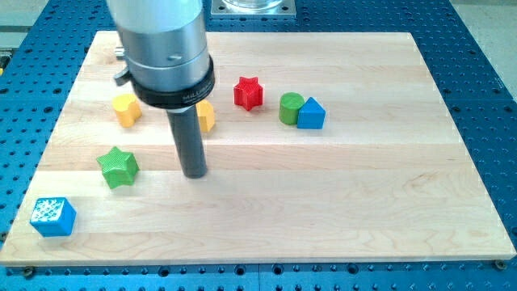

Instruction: Separate the triangle and green circle from each other

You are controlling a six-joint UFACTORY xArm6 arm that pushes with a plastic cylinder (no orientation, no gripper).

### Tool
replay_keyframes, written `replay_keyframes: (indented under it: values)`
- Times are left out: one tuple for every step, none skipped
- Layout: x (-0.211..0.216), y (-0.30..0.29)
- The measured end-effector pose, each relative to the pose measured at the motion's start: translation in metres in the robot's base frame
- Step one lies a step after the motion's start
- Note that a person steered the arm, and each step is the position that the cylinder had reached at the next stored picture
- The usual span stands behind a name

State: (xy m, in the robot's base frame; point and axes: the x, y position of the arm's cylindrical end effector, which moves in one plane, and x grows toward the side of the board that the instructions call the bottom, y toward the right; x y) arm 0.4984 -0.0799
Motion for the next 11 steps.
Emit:
replay_keyframes:
  values:
    - [-0.031,-0.021]
    - [-0.029,-0.082]
    - [0.021,-0.110]
    - [0.041,-0.123]
    - [0.047,-0.067]
    - [0.041,0.038]
    - [-0.003,0.131]
    - [-0.049,0.225]
    - [-0.098,0.242]
    - [-0.111,0.225]
    - [-0.108,0.162]
